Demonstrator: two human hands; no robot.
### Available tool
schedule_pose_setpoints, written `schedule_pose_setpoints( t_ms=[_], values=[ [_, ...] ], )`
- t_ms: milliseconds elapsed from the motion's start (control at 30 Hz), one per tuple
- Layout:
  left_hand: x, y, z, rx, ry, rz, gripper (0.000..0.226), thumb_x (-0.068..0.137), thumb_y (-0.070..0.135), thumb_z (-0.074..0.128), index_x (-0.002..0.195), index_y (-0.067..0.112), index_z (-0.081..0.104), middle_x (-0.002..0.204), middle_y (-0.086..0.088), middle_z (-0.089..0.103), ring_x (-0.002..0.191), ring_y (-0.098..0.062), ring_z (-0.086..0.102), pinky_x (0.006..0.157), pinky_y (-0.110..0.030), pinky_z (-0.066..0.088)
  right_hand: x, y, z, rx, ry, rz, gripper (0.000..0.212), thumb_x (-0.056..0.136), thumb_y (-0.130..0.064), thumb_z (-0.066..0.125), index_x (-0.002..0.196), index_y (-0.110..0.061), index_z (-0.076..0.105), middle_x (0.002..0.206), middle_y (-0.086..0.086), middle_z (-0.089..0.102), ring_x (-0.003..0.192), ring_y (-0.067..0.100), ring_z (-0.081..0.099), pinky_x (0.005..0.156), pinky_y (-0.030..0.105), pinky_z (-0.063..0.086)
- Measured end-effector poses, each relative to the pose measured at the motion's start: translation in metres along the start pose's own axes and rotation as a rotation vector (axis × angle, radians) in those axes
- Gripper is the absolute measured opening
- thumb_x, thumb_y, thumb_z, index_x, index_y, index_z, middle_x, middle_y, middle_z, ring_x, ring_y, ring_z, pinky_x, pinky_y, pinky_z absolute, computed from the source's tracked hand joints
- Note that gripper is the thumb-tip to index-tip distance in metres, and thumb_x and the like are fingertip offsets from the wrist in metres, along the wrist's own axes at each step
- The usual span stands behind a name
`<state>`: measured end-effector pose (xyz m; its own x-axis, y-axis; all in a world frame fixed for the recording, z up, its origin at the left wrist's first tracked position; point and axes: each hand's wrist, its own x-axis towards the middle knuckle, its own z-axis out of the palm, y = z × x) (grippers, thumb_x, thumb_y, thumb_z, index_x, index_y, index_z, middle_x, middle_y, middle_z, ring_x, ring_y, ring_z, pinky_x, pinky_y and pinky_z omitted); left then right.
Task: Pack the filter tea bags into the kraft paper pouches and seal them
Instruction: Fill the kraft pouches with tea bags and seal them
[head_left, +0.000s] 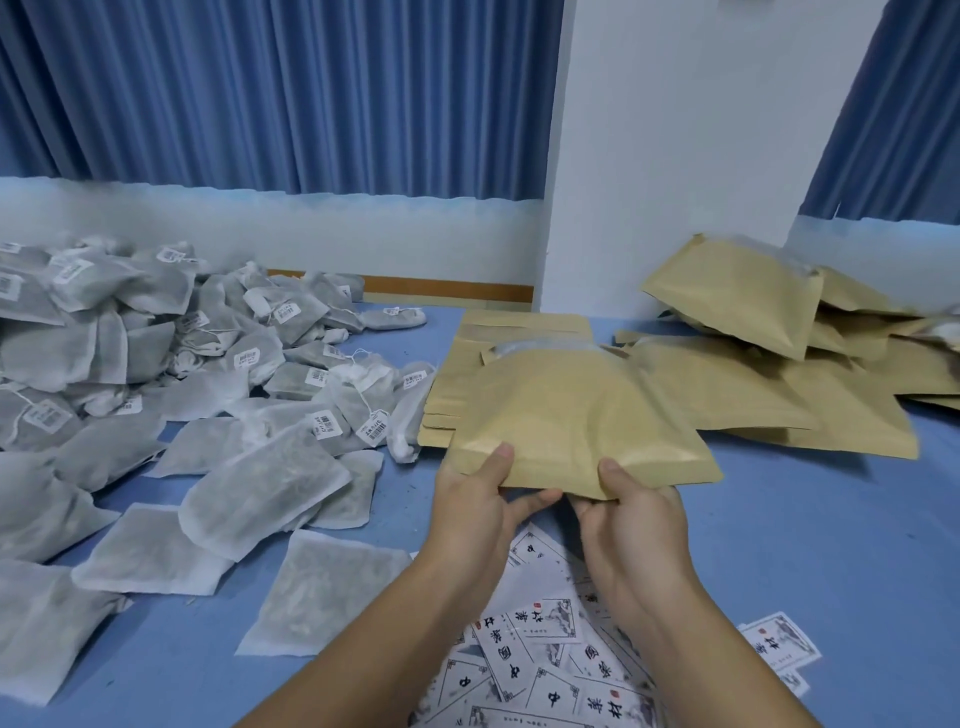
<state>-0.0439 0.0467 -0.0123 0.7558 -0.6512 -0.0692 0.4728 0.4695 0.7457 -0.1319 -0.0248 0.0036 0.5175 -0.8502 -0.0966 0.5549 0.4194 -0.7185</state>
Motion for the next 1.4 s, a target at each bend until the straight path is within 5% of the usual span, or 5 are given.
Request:
schedule_pose_setpoints(
  t_ms=[333,467,700,1100,1400],
  values=[
    [0.078,0.006,0.117,0.109,-0.251,0.048,0.041,0.101,0.009,0.057,0.141,0.012,0.049,0.112,-0.005,0.07,0.088,-0.009,0.073,0.078,-0.032,0.061,0.098,-0.094,0.017,0.237,0.08,-0.291,0.032,0.096,0.012,0.043,0.115,-0.007,0.061,0.115,0.012,0.07,0.103,0.026,0.07,0.086,0.04,0.059],
    [0.082,-0.01,0.13,0.889,-0.191,0.238,0.021,0.103,0.029,0.054,0.113,0.011,0.059,0.082,0.001,0.056,0.076,-0.017,0.061,0.079,-0.034,0.051,0.137,-0.093,0.022,0.335,0.188,-0.218,0.012,0.103,-0.019,0.051,0.096,-0.015,0.06,0.091,0.002,0.066,0.081,0.014,0.064,0.065,0.018,0.054],
    [0.074,0.002,0.046,1.798,-0.273,0.571,0.023,0.097,0.031,0.049,0.11,0.017,0.063,0.12,-0.003,0.058,0.119,-0.026,0.052,0.103,-0.048,0.038,0.154,-0.068,-0.033,-0.056,0.544,-0.055,0.029,0.099,-0.011,0.034,0.09,0.004,0.058,0.08,0.016,0.068,0.051,0.016,0.065,0.042,0.022,0.049],
    [0.094,0.03,0.004,2.392,-0.357,0.548,0.041,0.1,0.062,0.035,0.103,0.025,0.05,0.11,0.006,0.068,0.104,-0.024,0.065,0.11,-0.053,0.025,0.102,-0.006,-0.006,-1.837,-0.335,-0.597,0.016,0.098,-0.022,0.046,0.09,-0.019,0.06,0.091,-0.005,0.063,0.088,0.025,0.051,0.11,0.042,0.032],
    [0.098,0.053,-0.021,2.474,-0.554,0.789,0.039,0.106,0.051,0.022,0.106,0.027,0.053,0.107,0.006,0.071,0.099,-0.021,0.065,0.117,-0.046,0.018,0.106,-0.003,-0.014,-2.048,-0.675,-0.649,0.043,0.099,-0.054,0.047,0.129,-0.025,0.058,0.144,-0.006,0.051,0.122,0.018,0.05,0.109,0.033,0.024]
  ],
)
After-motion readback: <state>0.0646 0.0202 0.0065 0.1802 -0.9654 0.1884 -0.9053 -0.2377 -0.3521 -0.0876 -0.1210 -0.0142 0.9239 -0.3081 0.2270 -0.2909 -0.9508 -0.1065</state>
